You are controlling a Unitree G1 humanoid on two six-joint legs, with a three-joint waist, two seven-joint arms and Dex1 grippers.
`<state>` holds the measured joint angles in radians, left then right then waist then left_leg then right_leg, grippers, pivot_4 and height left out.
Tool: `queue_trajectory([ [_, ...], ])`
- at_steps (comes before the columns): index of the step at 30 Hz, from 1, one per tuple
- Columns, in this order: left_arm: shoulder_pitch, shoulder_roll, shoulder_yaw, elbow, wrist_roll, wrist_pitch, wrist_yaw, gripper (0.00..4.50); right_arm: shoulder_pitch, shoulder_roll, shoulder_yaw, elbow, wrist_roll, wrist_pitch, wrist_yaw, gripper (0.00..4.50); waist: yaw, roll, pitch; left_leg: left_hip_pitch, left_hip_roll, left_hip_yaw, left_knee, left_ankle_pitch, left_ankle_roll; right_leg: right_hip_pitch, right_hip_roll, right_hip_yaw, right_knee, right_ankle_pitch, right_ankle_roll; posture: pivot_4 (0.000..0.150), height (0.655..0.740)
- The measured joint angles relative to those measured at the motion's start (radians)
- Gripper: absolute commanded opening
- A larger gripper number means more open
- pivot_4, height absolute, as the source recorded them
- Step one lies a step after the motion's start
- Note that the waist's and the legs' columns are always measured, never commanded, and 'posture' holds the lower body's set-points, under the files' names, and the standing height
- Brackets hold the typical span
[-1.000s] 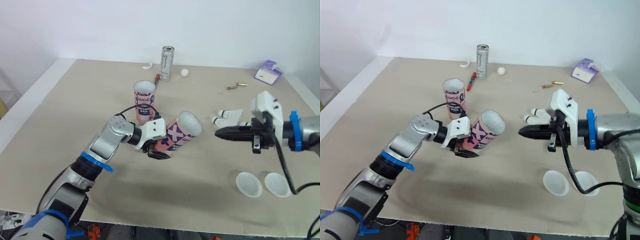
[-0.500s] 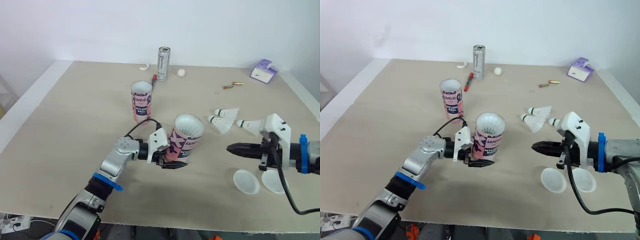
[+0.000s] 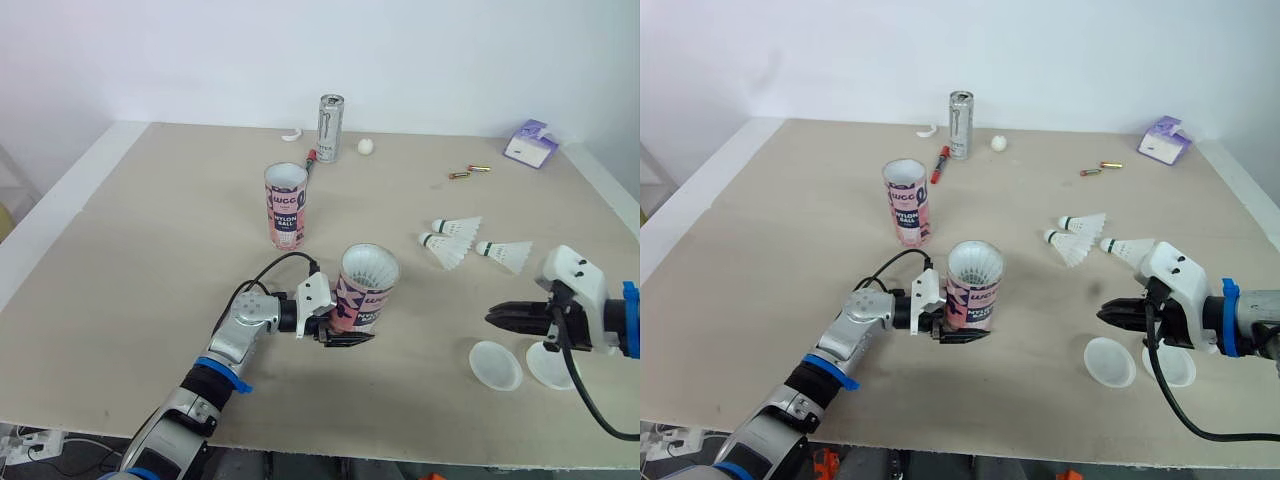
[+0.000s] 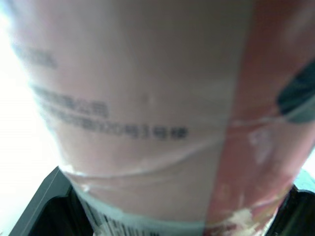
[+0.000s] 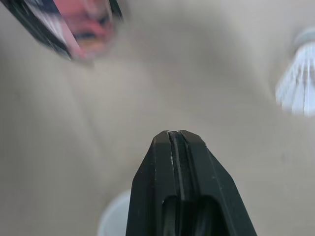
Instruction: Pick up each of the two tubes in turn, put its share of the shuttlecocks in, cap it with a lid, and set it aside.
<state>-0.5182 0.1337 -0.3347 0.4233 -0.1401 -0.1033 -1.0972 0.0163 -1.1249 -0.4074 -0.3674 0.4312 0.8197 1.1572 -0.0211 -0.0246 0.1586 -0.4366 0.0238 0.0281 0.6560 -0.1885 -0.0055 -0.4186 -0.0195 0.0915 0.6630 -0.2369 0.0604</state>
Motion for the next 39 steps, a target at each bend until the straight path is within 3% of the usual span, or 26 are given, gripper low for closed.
queue_trajectory([
  [3, -0.001, 0.002, 0.0, 0.008, -0.008, -0.002, -0.022, 3.68, 0.019, -0.032, 0.0, 0.023, -0.015, -0.001, 0.003, 2.43, 0.0, 0.001, -0.001, 0.0, 0.0, 0.0, 0.0, 0.0, 0.0, 0.0, 0.0, 0.0, 0.0, 0.0, 0.0, 0.15, 0.74],
  [5, -0.001, 0.002, -0.002, 0.011, -0.009, -0.007, -0.031, 3.68, 0.06, -0.085, 0.011, 0.054, -0.057, -0.031, 0.017, 3.44, 0.0, 0.002, -0.001, 0.0, 0.0, 0.0, 0.0, 0.0, 0.0, 0.0, 0.0, 0.0, 0.0, 0.0, 0.0, 0.15, 0.74],
  [6, -0.002, 0.003, -0.002, 0.012, -0.009, -0.009, -0.036, 3.68, 0.066, -0.091, 0.017, 0.066, -0.073, -0.048, 0.017, 3.65, 0.0, 0.002, -0.001, 0.0, 0.0, 0.0, 0.0, 0.0, 0.0, 0.0, 0.0, 0.0, 0.0, 0.0, 0.0, 0.15, 0.74],
  [32, -0.01, 0.016, -0.009, 0.014, -0.004, 0.002, -0.099, 3.68, -0.106, -0.111, 0.36, 0.197, -0.127, -0.06, 0.03, 3.65, -0.002, 0.004, -0.003, 0.003, 0.001, 0.0, -0.001, 0.0, 0.0, 0.001, 0.001, 0.0, 0.0, -0.001, -0.001, 0.15, 0.74],
  [35, -0.01, 0.018, -0.009, 0.013, -0.004, 0.002, -0.103, 3.68, -0.113, -0.111, 0.377, 0.206, -0.143, -0.078, 0.033, 2.98, -0.002, 0.005, -0.003, 0.003, 0.001, 0.0, -0.001, 0.0, 0.0, 0.001, 0.001, 0.0, 0.0, -0.001, -0.001, 0.15, 0.74],
  [39, -0.01, 0.019, -0.01, 0.014, -0.003, 0.002, -0.103, 3.68, -0.121, -0.117, 0.398, 0.218, -0.175, -0.119, 0.033, 1.4, -0.002, 0.004, -0.003, 0.004, 0.001, 0.0, -0.002, 0.0, 0.0, 0.002, 0.001, -0.001, 0.0, -0.002, -0.002, 0.15, 0.74],
])
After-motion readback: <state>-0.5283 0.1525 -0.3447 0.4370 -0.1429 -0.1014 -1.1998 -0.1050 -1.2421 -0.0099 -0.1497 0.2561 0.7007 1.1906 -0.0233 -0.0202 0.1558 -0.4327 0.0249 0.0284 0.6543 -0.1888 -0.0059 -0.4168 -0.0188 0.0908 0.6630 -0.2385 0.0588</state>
